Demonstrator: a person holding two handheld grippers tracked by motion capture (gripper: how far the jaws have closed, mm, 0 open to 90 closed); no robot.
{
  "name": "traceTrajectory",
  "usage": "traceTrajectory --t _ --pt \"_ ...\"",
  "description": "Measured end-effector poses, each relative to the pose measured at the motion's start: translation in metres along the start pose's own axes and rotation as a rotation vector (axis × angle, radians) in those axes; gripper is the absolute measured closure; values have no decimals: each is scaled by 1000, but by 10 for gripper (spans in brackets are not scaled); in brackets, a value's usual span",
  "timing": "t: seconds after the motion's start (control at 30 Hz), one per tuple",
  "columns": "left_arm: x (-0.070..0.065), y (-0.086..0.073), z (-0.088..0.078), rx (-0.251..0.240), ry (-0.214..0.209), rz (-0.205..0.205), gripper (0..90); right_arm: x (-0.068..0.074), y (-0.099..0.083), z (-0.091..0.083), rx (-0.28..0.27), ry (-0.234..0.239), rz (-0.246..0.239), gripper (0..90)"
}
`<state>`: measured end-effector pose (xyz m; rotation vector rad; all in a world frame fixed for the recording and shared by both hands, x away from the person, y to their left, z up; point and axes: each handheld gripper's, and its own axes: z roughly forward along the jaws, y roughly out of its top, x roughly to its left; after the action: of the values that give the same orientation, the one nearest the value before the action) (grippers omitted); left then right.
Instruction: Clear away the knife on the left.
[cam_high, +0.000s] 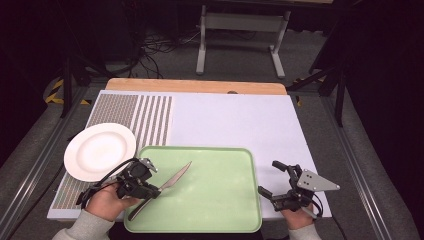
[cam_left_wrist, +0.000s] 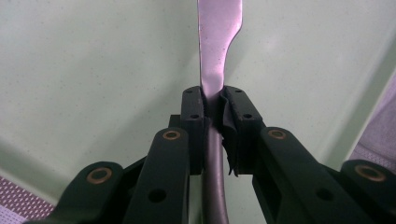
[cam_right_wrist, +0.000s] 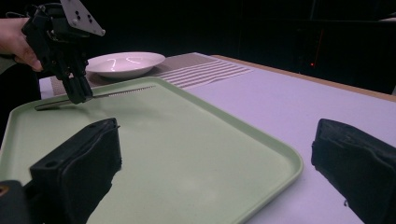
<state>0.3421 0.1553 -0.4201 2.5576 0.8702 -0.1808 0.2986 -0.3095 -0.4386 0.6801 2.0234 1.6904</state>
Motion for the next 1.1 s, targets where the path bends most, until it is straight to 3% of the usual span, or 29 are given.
traceTrajectory --t 0.43,0.6,0.77,0.9,0.97,1.1 --pt "2 0 6 20 -12 -10 794 0 0 0 3 1 0 19" --pt "2 0 9 51 -7 -27 792 -1 -1 1 2 6 2 20" --pt "3 0 10 44 -16 -19 771 -1 -1 0 1 7 3 20" --pt "2 1 9 39 -36 9 510 -1 -1 1 2 7 0 20" --pt "0 2 7 21 -22 23 378 -1 -1 1 2 8 0 20" --pt "-5 5 2 -26 1 74 264 -1 -1 1 2 5 0 20"
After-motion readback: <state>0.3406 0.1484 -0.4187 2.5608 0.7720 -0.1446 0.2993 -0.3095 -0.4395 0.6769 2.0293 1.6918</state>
